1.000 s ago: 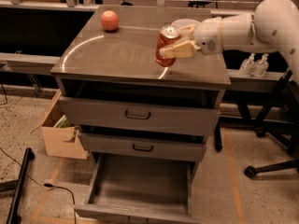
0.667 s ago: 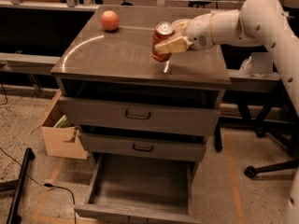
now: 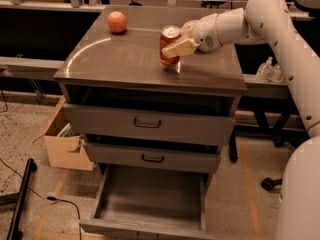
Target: Pick coke can from bottom drawer and place on counter
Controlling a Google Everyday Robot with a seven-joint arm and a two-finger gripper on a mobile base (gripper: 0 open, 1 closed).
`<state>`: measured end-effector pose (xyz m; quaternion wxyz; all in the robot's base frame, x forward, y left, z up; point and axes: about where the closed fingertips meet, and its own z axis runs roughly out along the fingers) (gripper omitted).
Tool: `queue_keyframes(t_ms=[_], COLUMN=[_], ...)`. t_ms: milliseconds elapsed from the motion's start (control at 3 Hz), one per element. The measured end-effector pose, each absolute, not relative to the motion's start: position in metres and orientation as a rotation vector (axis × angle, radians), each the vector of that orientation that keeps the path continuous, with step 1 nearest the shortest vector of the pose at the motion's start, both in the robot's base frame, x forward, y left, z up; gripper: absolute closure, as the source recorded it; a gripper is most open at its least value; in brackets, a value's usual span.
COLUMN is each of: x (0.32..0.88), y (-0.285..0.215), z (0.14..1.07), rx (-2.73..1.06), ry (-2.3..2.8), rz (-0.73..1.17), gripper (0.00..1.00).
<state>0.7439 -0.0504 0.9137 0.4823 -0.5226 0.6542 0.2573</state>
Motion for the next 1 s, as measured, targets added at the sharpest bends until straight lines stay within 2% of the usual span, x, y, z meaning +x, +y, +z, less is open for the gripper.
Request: queue_keyframes(t_ms=[667,1000], x=[0.7447,0.7426], y=[-0.0515,-0.0549], z=[0.9026,0.9035], rx=[-1.301,-1.296], ry=[1.628,1.628], rz=[0.621,0.613], gripper=[0.12,0.00])
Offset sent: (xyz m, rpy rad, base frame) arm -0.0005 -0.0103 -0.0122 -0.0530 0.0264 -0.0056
